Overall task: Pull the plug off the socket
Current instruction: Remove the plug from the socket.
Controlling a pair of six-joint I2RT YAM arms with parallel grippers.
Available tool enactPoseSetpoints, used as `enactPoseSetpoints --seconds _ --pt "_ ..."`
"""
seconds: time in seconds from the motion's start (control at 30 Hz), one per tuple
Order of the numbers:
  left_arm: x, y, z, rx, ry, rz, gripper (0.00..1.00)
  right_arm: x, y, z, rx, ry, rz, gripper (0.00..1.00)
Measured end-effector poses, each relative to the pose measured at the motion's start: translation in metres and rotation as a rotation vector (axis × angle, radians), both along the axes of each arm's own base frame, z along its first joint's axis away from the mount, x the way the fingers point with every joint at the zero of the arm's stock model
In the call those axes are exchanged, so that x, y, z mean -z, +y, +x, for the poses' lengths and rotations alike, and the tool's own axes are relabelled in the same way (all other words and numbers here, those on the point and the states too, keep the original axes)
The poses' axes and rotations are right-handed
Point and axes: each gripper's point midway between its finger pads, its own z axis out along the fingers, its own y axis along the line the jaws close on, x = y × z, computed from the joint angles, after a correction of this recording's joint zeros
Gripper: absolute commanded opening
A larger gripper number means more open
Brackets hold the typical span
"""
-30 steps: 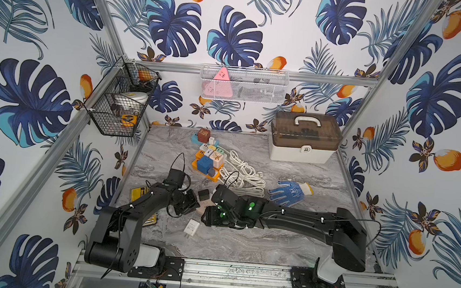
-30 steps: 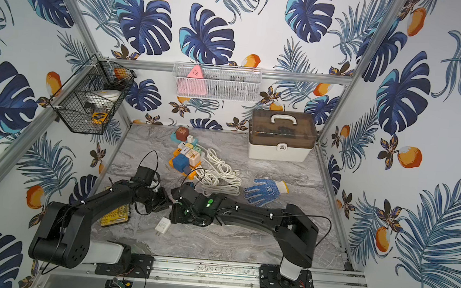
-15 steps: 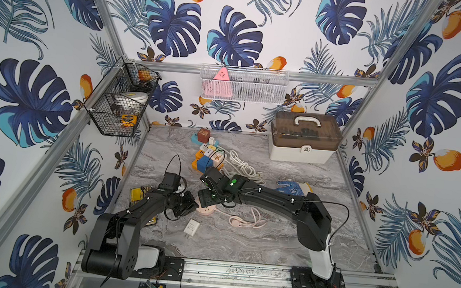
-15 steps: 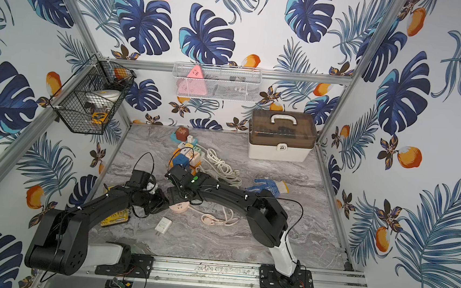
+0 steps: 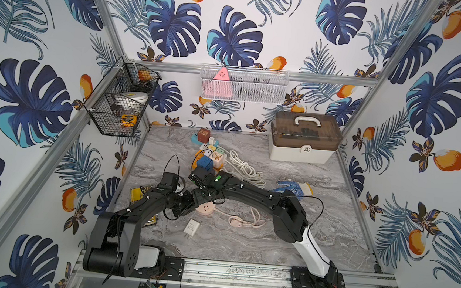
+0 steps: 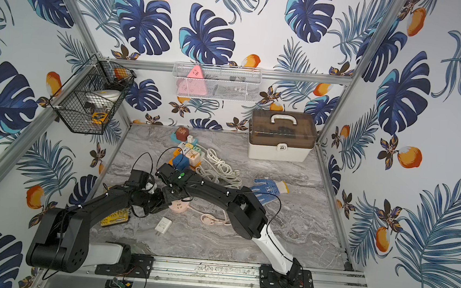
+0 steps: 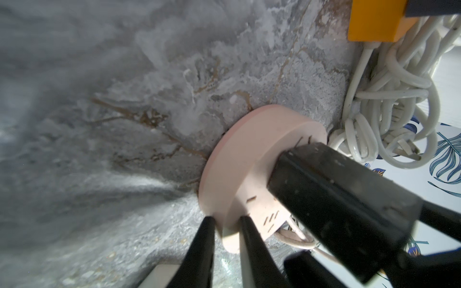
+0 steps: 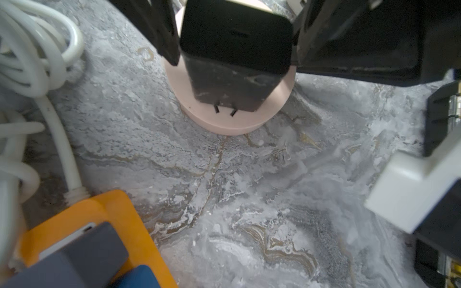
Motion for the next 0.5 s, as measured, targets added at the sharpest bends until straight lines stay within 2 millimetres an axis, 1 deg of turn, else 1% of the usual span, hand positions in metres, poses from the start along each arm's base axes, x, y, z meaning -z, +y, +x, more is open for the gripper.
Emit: enactPoseSetpoints --seconds 0.2,0.43,0.5 --pt "0.0 0.0 0.0 -0.004 0.003 -0.005 0.24 0.005 0.001 0.0 0.006 0.008 -0.007 0.72" --pt "-0.001 0.0 0.001 -0.021 -0.003 -0.009 0.23 0.004 0.002 0.005 0.014 -0.015 0.011 0.62" --pt "-0.002 0.0 0.0 -0.019 -0.01 -0.005 0.23 0.014 -0.003 0.014 0.026 -0.05 -0.013 0.59"
